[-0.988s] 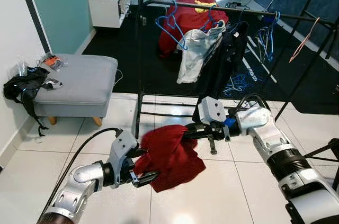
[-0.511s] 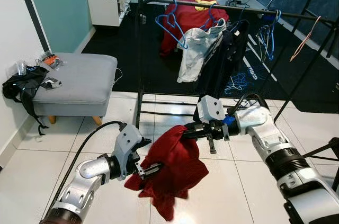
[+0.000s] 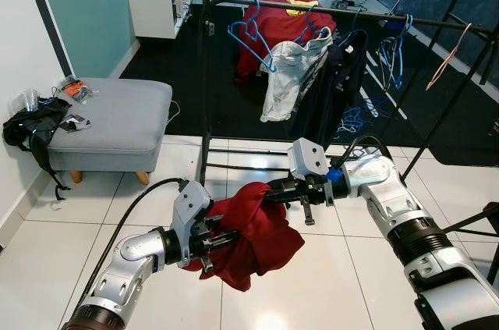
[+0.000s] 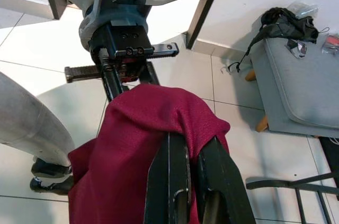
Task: Hang hanger
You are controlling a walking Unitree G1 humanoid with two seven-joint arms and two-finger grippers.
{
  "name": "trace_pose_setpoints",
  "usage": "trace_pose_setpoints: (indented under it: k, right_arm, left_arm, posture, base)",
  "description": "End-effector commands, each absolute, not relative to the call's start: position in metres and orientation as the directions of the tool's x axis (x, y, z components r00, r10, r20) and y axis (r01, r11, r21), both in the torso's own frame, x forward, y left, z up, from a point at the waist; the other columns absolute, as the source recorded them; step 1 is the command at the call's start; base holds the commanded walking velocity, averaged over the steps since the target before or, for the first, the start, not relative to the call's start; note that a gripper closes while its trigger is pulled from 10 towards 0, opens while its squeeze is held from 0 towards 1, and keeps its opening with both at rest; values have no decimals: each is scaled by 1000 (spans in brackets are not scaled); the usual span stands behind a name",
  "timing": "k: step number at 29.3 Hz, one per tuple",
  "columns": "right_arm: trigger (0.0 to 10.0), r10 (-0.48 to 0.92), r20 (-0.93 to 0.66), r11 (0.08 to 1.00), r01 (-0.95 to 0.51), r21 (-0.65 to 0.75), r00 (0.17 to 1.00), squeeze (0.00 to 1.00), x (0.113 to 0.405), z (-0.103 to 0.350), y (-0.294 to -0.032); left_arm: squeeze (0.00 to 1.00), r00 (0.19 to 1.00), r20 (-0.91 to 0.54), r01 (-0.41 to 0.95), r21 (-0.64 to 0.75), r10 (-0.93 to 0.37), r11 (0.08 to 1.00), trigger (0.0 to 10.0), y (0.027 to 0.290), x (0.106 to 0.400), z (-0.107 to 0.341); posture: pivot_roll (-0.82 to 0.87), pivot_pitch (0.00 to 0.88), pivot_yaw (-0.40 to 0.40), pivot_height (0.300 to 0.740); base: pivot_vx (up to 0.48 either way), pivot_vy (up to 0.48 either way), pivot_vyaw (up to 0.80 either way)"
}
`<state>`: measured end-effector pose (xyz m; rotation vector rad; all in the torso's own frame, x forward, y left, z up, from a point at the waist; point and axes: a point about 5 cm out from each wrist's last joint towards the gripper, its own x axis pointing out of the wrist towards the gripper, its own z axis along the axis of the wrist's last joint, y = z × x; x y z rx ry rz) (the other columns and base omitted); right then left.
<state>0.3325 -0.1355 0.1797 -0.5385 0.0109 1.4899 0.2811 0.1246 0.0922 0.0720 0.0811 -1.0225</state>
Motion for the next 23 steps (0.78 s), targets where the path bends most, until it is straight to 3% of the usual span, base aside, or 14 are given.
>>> trace_pose_setpoints:
  k: [1,16,17,18,21,22,23]
  right_arm:
    - [0,948,-298,3,-937,-348,114,0,334,187,-135]
    - [39,944,-278,84,-944,-319,177,0,336,183,-142]
    - [1804,944,-279,93,-952,-292,178,780,336,181,-143]
    - [5373,943,-284,95,-958,-270,174,1000,335,179,-145]
    - [5373,943,-284,95,-958,-270,174,1000,335,179,-145]
    - [10000,938,-290,111,-957,-267,190,1000,335,177,-147]
    - [10000,938,-290,111,-957,-267,190,1000,335,177,-147]
  left_arm:
    - [0,518,-88,855,11,-851,519,0,127,282,95]
    - [0,542,-98,838,-6,-835,545,0,161,285,120]
    - [0,536,-105,842,-6,-838,539,0,166,284,125]
    - [0,534,-112,843,-4,-838,537,0,170,284,128]
    - [0,534,-112,843,-4,-838,537,0,170,284,128]
    - [0,539,-116,841,5,-835,542,0,174,285,132]
    - [0,539,-116,841,5,-835,542,0,174,285,132]
  posture:
    - [-104,56,-91,740]
    - [-100,66,-87,740]
    - [-99,65,-86,740]
    - [-100,65,-86,740]
    - [-100,65,-86,740]
    - [-101,64,-87,740]
    - [-101,64,-87,740]
  base:
    - [0,0,0]
    - [0,0,0]
    - [0,0,0]
    - [0,0,0]
    - [0,0,0]
    - [0,0,0]
    - [0,0,0]
